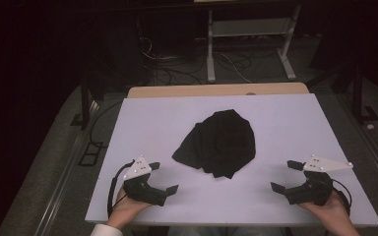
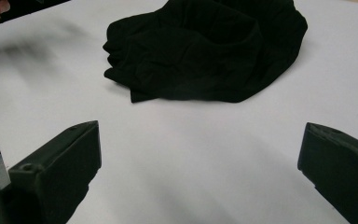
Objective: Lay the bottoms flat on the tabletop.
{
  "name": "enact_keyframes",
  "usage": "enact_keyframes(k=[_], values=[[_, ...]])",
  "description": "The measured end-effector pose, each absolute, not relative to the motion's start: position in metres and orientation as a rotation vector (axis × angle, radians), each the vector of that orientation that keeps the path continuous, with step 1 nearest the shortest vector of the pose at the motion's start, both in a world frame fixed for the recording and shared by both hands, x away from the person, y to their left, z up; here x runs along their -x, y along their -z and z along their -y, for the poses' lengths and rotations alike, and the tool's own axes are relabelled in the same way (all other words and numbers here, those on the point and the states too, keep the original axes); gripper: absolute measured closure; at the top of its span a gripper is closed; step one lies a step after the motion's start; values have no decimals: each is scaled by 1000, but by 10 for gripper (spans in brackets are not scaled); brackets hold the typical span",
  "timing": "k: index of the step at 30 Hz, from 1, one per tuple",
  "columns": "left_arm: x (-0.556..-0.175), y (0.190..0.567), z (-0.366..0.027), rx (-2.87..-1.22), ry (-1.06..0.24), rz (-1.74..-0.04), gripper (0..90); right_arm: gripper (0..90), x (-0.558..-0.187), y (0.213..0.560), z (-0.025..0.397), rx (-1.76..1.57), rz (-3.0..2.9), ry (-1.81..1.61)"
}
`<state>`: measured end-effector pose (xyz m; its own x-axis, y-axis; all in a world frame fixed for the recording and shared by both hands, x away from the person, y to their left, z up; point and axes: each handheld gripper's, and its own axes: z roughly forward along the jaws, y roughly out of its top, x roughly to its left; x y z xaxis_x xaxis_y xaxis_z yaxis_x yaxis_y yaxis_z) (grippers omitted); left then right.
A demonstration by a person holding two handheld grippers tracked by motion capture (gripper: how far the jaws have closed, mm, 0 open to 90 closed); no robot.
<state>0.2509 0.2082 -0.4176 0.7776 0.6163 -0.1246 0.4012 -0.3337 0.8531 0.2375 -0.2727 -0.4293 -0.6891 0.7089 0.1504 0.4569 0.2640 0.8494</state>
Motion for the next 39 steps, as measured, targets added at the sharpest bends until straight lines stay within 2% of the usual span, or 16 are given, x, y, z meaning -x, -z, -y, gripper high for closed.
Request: enact_keyframes(k=[22,39], values=[[-262,397,-205,-1999,-280,-727,0,0,-252,408,259,-1029,-2316,-1368],[-286,389,-204,-1984,-277,-747,0,0,-281,406,246,-1030,-2316,-1380]])
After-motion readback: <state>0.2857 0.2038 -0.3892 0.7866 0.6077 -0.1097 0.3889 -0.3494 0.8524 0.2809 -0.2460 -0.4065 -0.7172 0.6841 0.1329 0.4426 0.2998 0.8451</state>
